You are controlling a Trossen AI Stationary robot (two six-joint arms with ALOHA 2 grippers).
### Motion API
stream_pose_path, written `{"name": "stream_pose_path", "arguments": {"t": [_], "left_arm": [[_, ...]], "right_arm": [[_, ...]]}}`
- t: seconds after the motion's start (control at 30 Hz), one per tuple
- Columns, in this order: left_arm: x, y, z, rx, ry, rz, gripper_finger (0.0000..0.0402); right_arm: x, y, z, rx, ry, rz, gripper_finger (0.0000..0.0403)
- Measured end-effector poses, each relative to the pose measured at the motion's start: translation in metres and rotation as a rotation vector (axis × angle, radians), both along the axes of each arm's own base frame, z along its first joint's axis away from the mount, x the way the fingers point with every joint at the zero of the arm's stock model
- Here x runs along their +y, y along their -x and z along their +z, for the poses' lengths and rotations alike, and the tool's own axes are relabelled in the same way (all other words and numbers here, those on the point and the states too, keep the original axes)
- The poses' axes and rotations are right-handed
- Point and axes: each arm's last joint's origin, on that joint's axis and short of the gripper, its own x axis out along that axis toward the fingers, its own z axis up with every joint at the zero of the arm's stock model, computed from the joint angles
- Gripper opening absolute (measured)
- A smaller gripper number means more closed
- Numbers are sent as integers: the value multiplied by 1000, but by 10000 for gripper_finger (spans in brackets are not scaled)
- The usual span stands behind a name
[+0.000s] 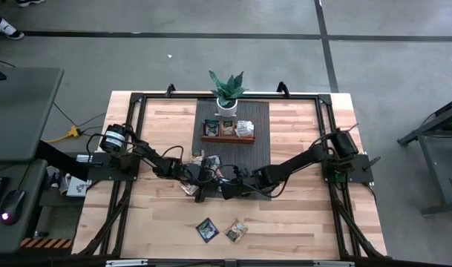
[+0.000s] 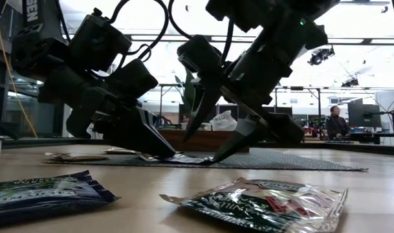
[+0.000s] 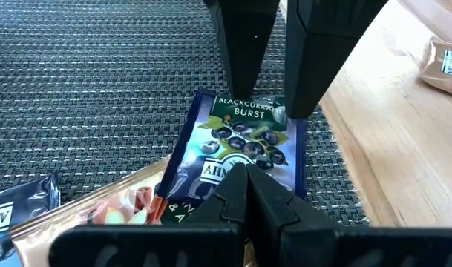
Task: Pick & Place Tea
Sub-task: Put the purple tea bag into the left section of the wooden organizer
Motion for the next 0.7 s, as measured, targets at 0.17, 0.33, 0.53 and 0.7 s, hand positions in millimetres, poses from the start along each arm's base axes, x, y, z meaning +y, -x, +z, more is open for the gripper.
{"name": "stream_pose_path", "arguments": {"t": [0.17,0.33,0.53,0.7], "left_arm": [[0,0,0,3,0,0,0],[0,0,0,4,1,0,0],[0,1,-1,13,-3,6,0],[0,1,-1,17,-10,12,0]], "right_arm": [[-1,3,-1,41,8,-1,236],[-1,4,-2,47,3,2,236],[-3,9,1,94,7,3,236],[-7,15,7,123,36,-12,236]]}}
